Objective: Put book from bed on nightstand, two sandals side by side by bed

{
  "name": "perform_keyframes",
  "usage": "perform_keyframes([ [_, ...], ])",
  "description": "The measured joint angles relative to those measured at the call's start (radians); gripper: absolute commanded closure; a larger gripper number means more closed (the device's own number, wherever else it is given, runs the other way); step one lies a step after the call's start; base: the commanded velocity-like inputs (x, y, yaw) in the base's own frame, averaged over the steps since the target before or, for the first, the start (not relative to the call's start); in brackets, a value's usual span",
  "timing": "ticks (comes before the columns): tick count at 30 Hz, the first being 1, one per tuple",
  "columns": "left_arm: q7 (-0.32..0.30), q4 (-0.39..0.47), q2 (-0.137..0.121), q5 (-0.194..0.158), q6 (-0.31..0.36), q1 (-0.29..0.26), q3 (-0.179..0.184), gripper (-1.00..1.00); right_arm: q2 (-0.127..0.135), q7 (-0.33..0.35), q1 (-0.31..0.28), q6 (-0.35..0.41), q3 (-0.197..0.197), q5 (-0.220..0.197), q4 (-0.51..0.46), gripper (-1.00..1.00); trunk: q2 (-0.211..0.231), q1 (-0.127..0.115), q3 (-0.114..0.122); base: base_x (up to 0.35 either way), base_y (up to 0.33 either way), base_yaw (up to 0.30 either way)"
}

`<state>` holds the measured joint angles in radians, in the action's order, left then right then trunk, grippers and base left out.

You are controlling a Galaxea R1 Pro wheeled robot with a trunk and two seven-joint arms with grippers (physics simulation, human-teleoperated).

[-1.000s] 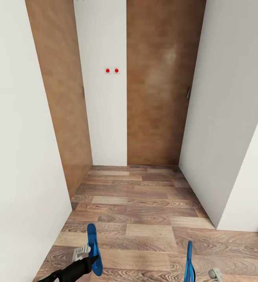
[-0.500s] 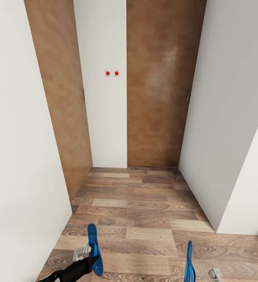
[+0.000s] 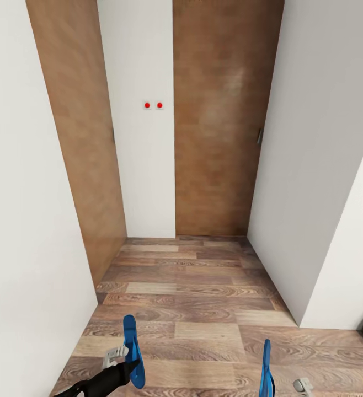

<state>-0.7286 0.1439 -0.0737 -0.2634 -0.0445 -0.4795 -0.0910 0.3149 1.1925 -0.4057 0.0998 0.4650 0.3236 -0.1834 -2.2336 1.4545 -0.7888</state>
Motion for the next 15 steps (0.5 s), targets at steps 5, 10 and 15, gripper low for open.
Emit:
perform_keyframes([
  [5,0.001,0.000,0.000,-0.001,0.000,0.000,0.000,1.00,0.000,0.000,0.000,0.000,0.000,0.000,0.000,1.00,0.000,0.000,0.004,0.000,0.000,-0.164],
  [10,0.001,0.000,0.000,0.000,-0.001,0.000,0.000,1.00,0.000,0.000,0.000,0.000,0.000,0.000,0.000,1.00,0.000,0.000,0.008,0.000,0.000,-0.163],
  [15,0.001,0.000,0.000,0.000,-0.001,0.000,0.000,1.00,0.000,0.000,0.000,0.000,0.001,0.000,0.000,1.00,0.000,0.000,0.012,0.000,0.000,-0.162],
])
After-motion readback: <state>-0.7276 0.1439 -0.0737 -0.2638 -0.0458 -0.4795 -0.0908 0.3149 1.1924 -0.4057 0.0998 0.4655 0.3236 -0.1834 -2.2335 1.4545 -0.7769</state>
